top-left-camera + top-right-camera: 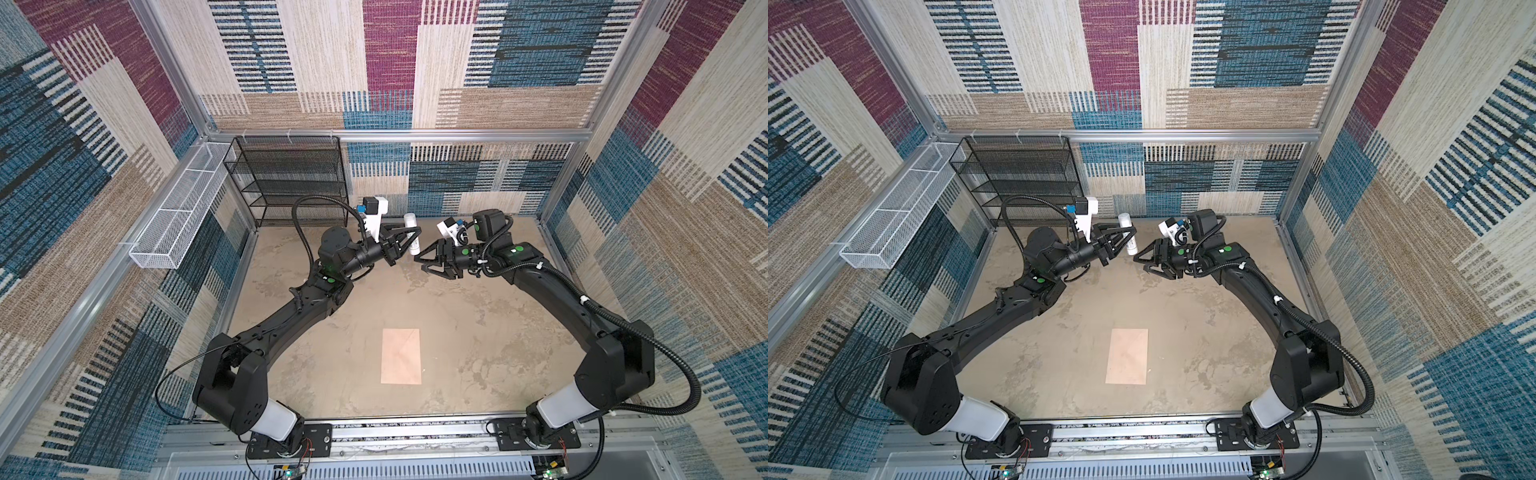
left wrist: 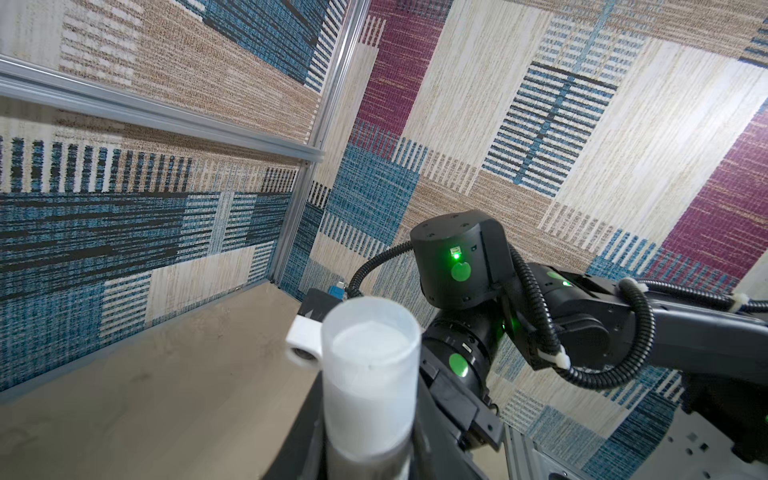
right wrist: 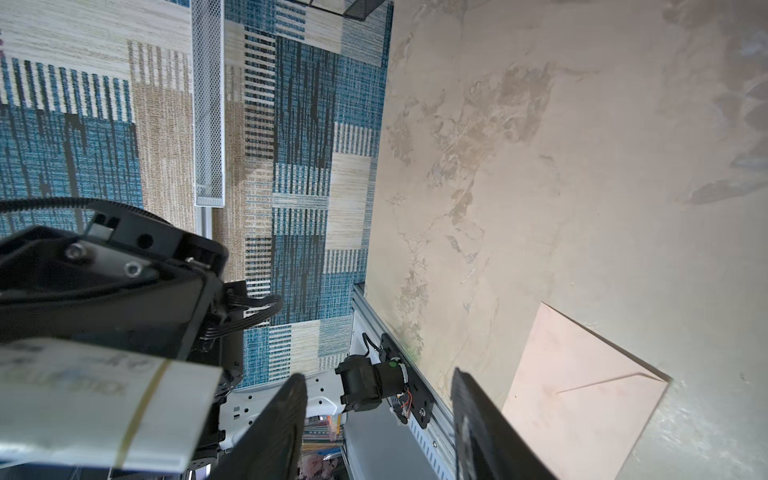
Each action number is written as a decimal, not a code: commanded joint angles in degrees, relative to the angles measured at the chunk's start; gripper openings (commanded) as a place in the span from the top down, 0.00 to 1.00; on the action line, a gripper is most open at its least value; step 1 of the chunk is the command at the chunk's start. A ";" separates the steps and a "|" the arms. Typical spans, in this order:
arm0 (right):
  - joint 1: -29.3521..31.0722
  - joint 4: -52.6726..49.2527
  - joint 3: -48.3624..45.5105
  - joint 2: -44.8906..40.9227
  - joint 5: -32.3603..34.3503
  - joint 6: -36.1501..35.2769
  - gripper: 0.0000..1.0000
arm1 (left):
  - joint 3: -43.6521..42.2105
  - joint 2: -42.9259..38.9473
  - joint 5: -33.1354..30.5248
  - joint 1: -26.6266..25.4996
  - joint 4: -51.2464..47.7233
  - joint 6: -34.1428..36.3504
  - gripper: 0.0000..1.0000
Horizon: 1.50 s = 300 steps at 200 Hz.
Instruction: Place the letter into the envelope and seal it
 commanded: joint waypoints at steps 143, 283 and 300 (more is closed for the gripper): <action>0.28 8.55 0.82 -1.78 -4.37 3.45 0.44 | -0.81 0.52 2.15 -0.34 2.24 -0.85 0.78; 0.37 2.56 2.57 -0.93 -2.39 -1.01 0.40 | -1.41 -3.58 -4.35 -0.30 -9.07 8.05 1.00; 0.37 1.13 2.08 -1.01 -1.19 -2.44 0.39 | -2.02 -6.07 -5.85 0.14 -13.95 11.22 1.00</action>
